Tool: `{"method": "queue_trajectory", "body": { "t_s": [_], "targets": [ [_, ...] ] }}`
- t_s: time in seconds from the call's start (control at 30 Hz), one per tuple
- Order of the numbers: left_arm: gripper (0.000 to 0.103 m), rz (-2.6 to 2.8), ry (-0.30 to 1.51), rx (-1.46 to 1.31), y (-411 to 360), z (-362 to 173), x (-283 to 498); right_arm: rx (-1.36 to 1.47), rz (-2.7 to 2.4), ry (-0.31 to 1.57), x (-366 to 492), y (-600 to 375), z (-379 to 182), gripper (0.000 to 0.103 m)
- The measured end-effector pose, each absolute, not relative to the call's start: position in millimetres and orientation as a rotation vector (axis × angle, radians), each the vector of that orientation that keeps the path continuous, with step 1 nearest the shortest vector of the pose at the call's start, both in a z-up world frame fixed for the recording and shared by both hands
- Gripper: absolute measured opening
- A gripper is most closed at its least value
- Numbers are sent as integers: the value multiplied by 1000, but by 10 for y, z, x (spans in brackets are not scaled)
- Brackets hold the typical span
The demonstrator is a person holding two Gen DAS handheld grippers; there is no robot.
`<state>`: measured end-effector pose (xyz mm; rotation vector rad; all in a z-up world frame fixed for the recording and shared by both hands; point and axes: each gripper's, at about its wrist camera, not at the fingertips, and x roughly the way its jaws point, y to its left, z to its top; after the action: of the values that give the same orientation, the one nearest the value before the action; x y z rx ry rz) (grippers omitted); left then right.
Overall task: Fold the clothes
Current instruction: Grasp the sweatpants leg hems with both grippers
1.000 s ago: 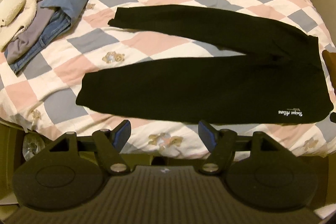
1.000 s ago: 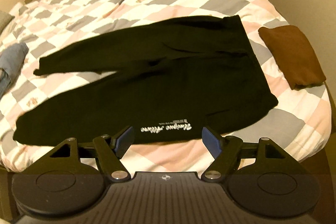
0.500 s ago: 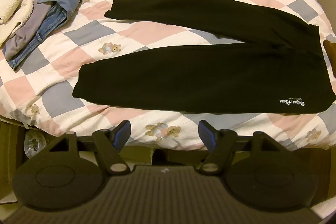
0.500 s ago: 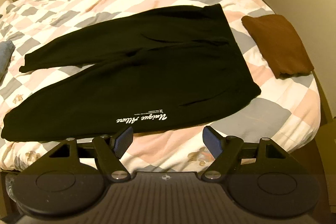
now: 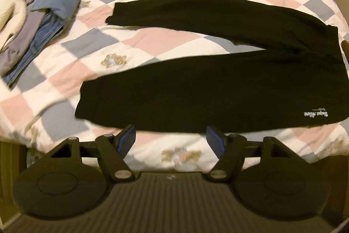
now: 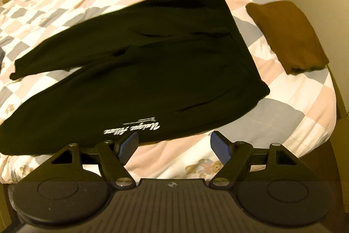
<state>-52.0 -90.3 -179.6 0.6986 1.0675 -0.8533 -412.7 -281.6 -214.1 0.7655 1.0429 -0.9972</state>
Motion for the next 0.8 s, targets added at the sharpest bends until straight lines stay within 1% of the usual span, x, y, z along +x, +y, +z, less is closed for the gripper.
{"method": "queue_trajectory", "body": {
  "t_s": [0.1,0.2,0.23,0.27,0.3,0.33,0.37,0.43,0.5,0.6,0.67,0.73,0.8],
  "targets": [
    [68,-917,1024,741,-1187,-1928,-280,775,-1002,1062,-4128,-2977,-2213,75],
    [67,-1002,969,772,-1561,-2113,9,730,-985,1014,-4064,-3266,-2217,71],
    [64,-1037,954,773,-1703,-2185,127,712,-968,968,-4039,-3389,-2211,67],
    [58,-1071,935,777,-1888,-2272,276,690,-953,936,-4007,-3519,-2227,65],
    [53,-1094,915,780,-2066,-2350,414,661,-939,924,-3965,-3660,-2277,65],
    [50,-1118,896,783,-2244,-2428,551,632,-926,913,-3923,-3802,-2326,63],
    [49,-1141,873,789,-2427,-2505,691,603,-915,918,-3870,-3956,-2392,59],
    [49,-1189,801,818,-2833,-2656,981,545,-906,978,-3729,-4302,-2573,53],
    [49,-1251,748,858,-3210,-2812,1229,504,-893,999,-3594,-4622,-2702,53],
    [50,-1355,689,933,-3739,-3051,1552,461,-859,979,-3371,-5089,-2809,53],
    [50,-1405,664,1008,-4008,-3234,1706,422,-835,971,-3222,-5334,-2864,56],
    [49,-1427,656,1067,-4192,-3397,1866,367,-792,971,-3075,-5538,-2897,56],
    [49,-1451,685,1106,-4296,-3542,2028,311,-738,974,-2953,-5692,-2928,61]
  ]
}}
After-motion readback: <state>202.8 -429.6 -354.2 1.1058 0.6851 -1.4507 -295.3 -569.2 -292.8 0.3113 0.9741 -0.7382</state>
